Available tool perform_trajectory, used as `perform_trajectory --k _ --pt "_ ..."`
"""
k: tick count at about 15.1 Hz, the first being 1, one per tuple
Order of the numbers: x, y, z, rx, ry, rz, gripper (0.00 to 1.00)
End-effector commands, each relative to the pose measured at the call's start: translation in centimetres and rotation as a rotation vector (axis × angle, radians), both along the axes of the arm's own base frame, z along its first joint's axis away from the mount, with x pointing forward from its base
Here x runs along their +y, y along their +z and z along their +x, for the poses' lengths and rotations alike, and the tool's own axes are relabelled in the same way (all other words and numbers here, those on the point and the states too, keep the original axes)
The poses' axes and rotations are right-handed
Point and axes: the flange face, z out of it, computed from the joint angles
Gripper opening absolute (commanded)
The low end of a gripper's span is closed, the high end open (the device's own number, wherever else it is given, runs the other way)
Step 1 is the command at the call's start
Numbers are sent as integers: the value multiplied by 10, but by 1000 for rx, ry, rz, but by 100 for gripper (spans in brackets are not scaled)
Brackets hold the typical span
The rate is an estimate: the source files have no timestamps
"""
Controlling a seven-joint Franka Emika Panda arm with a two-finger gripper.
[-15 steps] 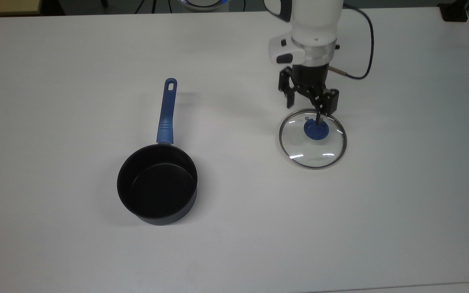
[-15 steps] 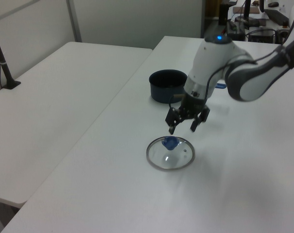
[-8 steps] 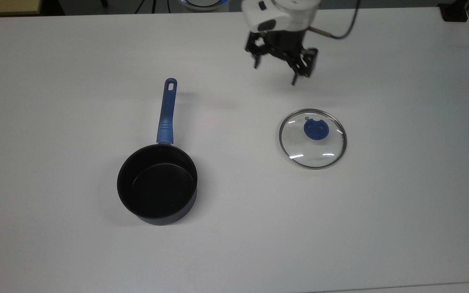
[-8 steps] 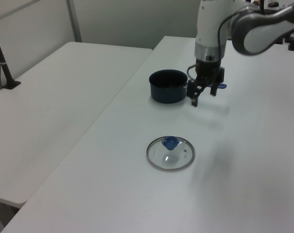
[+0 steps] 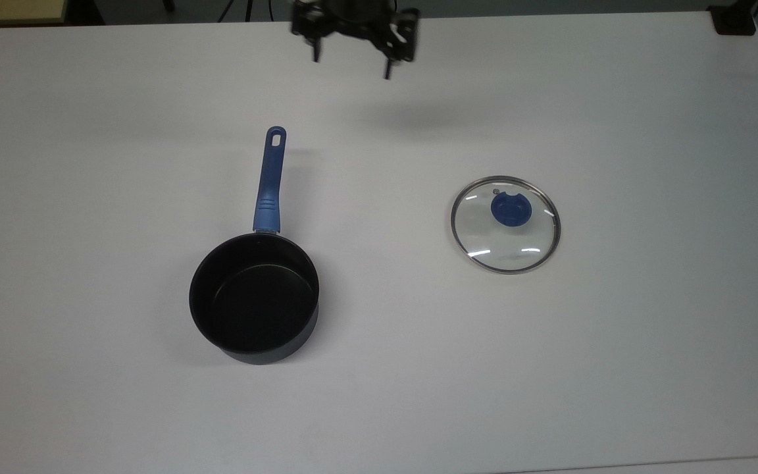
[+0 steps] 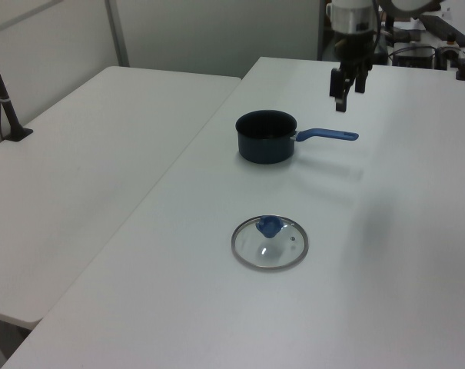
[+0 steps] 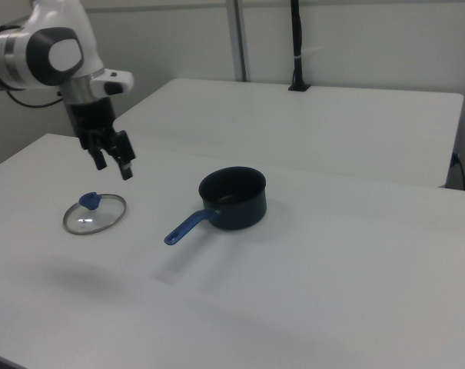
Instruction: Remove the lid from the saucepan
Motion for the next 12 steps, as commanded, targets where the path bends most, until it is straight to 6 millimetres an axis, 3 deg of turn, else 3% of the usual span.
perform_trajectory --k 1,5,8,12 --pt "-41 24 -2 9 55 42 100" --pt "-59 44 -6 -16 60 44 100" --pt "-70 44 -5 -16 62 45 100" --pt "-68 44 -5 -16 57 45 100"
